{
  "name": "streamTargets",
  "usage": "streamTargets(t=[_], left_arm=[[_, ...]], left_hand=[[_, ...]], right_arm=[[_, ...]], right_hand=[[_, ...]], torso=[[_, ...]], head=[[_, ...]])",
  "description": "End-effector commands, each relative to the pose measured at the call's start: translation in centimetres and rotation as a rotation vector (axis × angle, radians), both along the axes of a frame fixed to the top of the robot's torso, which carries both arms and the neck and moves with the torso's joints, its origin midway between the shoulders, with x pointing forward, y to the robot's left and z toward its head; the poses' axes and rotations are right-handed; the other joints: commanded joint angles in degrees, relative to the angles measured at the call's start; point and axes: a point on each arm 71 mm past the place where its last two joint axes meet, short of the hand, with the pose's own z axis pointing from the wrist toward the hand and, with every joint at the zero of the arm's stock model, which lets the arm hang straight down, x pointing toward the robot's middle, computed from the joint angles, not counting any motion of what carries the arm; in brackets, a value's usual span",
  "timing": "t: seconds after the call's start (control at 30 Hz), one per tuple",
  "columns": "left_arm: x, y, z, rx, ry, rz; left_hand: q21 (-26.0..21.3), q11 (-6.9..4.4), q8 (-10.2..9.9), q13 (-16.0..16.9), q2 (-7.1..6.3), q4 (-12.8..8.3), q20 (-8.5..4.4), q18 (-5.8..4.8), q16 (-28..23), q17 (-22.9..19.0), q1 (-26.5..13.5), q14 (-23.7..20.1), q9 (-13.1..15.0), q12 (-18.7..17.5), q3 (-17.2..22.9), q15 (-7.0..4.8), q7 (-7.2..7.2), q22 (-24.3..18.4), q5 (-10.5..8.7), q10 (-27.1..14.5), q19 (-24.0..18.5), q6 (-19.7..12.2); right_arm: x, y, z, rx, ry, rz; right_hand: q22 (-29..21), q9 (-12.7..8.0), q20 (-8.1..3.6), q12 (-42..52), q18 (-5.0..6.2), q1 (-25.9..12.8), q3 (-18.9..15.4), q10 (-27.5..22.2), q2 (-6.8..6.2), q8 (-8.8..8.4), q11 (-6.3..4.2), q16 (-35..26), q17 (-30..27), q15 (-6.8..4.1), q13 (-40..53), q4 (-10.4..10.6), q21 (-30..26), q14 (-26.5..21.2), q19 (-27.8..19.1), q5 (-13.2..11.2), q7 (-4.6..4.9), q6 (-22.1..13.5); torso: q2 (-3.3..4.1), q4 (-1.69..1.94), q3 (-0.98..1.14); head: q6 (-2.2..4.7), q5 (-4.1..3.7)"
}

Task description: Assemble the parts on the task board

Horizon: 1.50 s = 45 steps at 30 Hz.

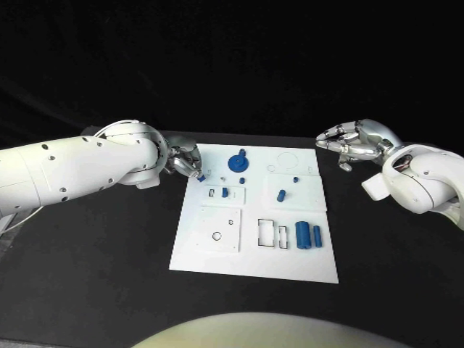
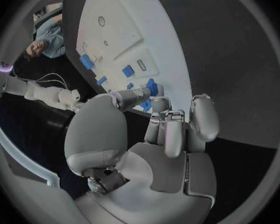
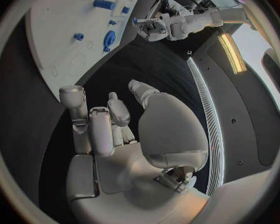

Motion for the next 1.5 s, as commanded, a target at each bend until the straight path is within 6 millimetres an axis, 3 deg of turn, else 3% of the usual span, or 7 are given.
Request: streamTargets(t=[0.03,0.43,1.07,1.5], left_arm=[[-0.1,0.3,-0.3,-0.069,0.039,0.133],[-1.2,-0.4,-1.3,-0.118,0.144,0.215],[-1.1,-1.2,-1.9,-0.125,0.162,0.275],[-1.2,-1.7,-2.0,-0.034,0.148,0.234]], left_hand=[[0.8,-2.16,5.8,1.2,0.12,-2.5,-0.08,-1.06,0.2,15.1,-0.7,6.0,4.6,0.9,2.2,-0.62,-2.07,1.0,0.15,3.0,0.8,2.5],[3.8,-3.05,7.9,6.4,0.33,-3.1,-0.82,-1.94,0.2,15.1,-2.6,6.0,5.2,4.1,1.7,-1.37,-3.07,4.4,0.36,7.1,3.2,4.4],[6.4,-3.43,8.9,8.3,1.70,-2.5,-1.08,-2.75,0.2,15.1,-2.9,6.0,5.2,5.1,-1.4,-1.68,-3.58,7.4,0.14,9.0,5.1,5.7],[6.5,-3.55,9.1,8.9,2.16,-1.8,-1.14,-2.77,0.2,15.1,-3.1,6.0,5.0,5.4,-3.4,-1.75,-3.78,7.5,0.09,9.6,5.2,6.3]], right_arm=[[-0.1,0.2,0.0,0.002,0.004,0.016],[0.0,0.3,-0.1,0.002,0.005,0.017],[0.0,0.3,-0.1,0.002,0.004,0.016],[0.0,0.3,-0.1,0.002,0.003,0.016]], right_hand=[[0.0,0.0,-0.12,0.3,0.76,0.1,0.1,0.3,0.50,0.21,0.17,-0.4,0.0,-0.31,0.0,0.4,-0.3,1.2,-0.1,0.3,-0.14,-0.3],[-0.1,0.0,-0.13,0.2,0.78,0.2,0.1,0.2,0.49,0.26,0.16,-0.4,-0.1,-0.33,-0.1,0.4,-0.4,1.2,-0.1,0.4,-0.15,-0.3],[-0.2,0.0,-0.13,0.1,0.79,0.1,0.1,0.2,0.51,0.27,0.16,-0.4,-0.1,-0.33,-0.2,0.5,-0.5,1.2,-0.2,0.4,-0.14,-0.3],[-0.1,0.0,-0.13,0.1,0.78,0.1,0.0,0.2,0.55,0.29,0.17,-0.5,-0.1,-0.33,-0.2,0.6,-0.4,1.2,-0.1,0.4,-0.14,-0.3]], torso=[[-0.03,-0.03,-0.05],[0.08,-0.01,-0.09],[0.16,0.00,-0.12],[0.10,-0.04,-0.11]], head=[[0.03,0.02],[0.07,0.03],[0.00,-0.09],[-0.25,-0.14]])
